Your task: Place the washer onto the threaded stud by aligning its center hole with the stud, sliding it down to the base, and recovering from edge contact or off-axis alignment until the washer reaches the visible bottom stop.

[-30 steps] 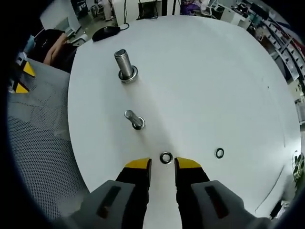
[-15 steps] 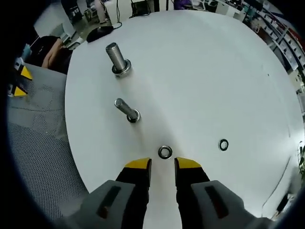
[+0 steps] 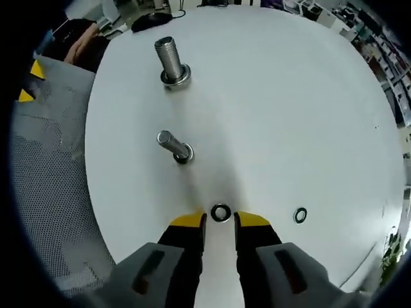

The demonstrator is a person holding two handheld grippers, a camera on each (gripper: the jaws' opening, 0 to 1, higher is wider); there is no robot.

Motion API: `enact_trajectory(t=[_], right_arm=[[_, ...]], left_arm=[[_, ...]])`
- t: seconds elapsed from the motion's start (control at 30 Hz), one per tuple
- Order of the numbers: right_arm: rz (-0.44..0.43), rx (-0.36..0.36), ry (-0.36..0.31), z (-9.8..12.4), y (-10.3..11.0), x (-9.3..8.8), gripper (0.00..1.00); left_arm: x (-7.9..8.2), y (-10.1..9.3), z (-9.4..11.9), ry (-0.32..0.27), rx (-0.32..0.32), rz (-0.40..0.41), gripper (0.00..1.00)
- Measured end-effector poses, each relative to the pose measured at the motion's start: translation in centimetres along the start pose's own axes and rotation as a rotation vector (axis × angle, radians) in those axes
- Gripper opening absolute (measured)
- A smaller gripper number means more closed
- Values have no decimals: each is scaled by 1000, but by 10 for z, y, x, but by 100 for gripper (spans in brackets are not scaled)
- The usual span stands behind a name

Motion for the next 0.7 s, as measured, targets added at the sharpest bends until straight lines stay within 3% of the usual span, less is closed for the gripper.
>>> enact_trajectory(t=[0.47, 0.6, 0.7], right_arm=[[-64, -10, 10, 0, 0, 1, 15], [-106, -58, 9, -1, 3, 2, 15], [-66, -87, 12, 1, 14, 2, 15]], left_arm=[[0, 0, 0, 1, 2, 4, 16], [0, 1, 0, 1, 3, 5, 16], [0, 0, 0, 2, 4, 5, 16]])
Point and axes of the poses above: the point that each gripper's makers call its tool centre point, and the gripper's own axes: z roughly backward along the fingers, y roughly to its left, x roughly out of its top, the point moved 10 cm from there along z, roughly backward along the fingers, and after that the axes turned 6 degrees about -y, right-handed, at the moved point
